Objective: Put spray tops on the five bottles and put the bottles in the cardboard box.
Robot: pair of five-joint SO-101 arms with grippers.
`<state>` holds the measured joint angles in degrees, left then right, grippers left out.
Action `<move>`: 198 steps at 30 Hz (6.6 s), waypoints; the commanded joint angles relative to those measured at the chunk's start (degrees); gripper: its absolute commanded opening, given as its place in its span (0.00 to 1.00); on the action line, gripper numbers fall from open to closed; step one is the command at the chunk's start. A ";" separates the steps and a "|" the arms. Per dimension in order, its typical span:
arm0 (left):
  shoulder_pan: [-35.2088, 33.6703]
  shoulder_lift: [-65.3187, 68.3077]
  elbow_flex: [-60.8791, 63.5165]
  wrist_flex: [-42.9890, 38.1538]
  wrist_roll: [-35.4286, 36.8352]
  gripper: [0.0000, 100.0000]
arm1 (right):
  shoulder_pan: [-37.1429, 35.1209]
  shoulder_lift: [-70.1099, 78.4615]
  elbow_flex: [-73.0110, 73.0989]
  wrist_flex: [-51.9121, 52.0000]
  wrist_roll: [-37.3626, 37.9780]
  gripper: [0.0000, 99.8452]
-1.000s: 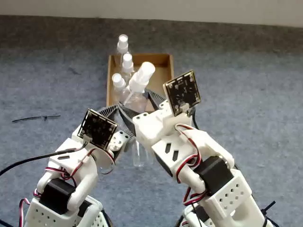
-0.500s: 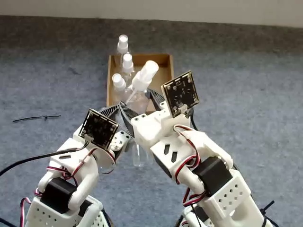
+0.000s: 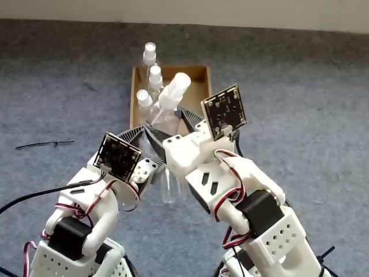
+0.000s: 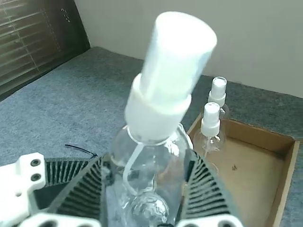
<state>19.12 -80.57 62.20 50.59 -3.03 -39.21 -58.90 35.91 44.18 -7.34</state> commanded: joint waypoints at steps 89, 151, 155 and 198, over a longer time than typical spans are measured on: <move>-43.03 0.57 -1.98 0.09 0.44 0.14 | 20.88 83.65 -33.89 -55.16 11.78 0.00; -40.22 0.57 -1.98 0.26 0.35 0.14 | 19.91 86.73 -28.70 -55.08 11.60 0.31; -40.22 0.57 -1.98 0.26 0.35 0.14 | 19.91 86.64 -28.70 -54.99 11.52 0.31; -40.04 0.57 -1.98 0.18 0.35 0.14 | 19.91 68.09 -34.51 -38.02 11.34 0.42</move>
<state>-22.02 -79.69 62.02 52.18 -2.77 -18.90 15.91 4.97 5.76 3.82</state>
